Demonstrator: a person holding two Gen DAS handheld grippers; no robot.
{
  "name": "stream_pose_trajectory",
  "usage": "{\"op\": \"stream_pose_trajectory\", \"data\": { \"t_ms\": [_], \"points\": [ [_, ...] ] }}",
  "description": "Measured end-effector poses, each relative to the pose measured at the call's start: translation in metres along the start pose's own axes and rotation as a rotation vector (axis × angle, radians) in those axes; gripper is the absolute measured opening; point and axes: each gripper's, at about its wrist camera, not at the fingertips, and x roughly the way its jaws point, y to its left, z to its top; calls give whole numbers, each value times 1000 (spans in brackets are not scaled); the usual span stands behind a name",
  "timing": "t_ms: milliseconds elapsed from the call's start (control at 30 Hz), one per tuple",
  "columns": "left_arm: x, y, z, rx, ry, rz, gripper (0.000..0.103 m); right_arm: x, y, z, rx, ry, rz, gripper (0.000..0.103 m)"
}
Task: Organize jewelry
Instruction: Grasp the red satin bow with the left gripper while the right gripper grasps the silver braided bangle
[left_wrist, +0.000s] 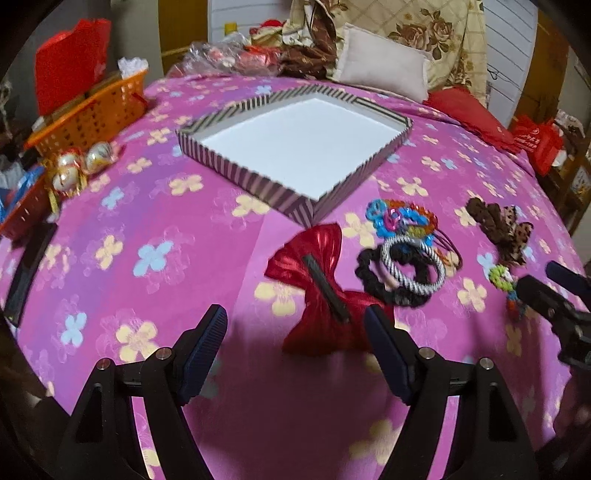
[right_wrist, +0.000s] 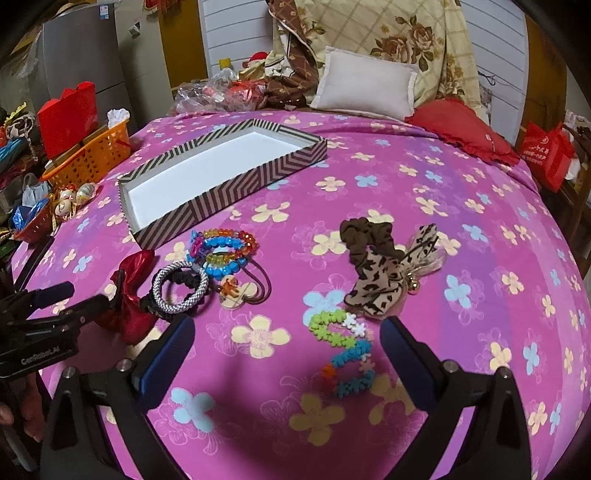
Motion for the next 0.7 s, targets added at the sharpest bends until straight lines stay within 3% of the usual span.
{"op": "stream_pose_trajectory", "data": {
  "t_ms": [200, 500, 700],
  "points": [
    [4, 14, -3, -26, 24, -39, 54, 5, -1, -1, 6, 21, 27, 88],
    [20, 12, 9, -78, 73, -100, 54, 18, 21, 5, -50, 42, 86, 73],
    [26, -1, 11, -32, 80, -82, 54, 36, 33, 22, -48, 62, 163, 50]
  ]
}}
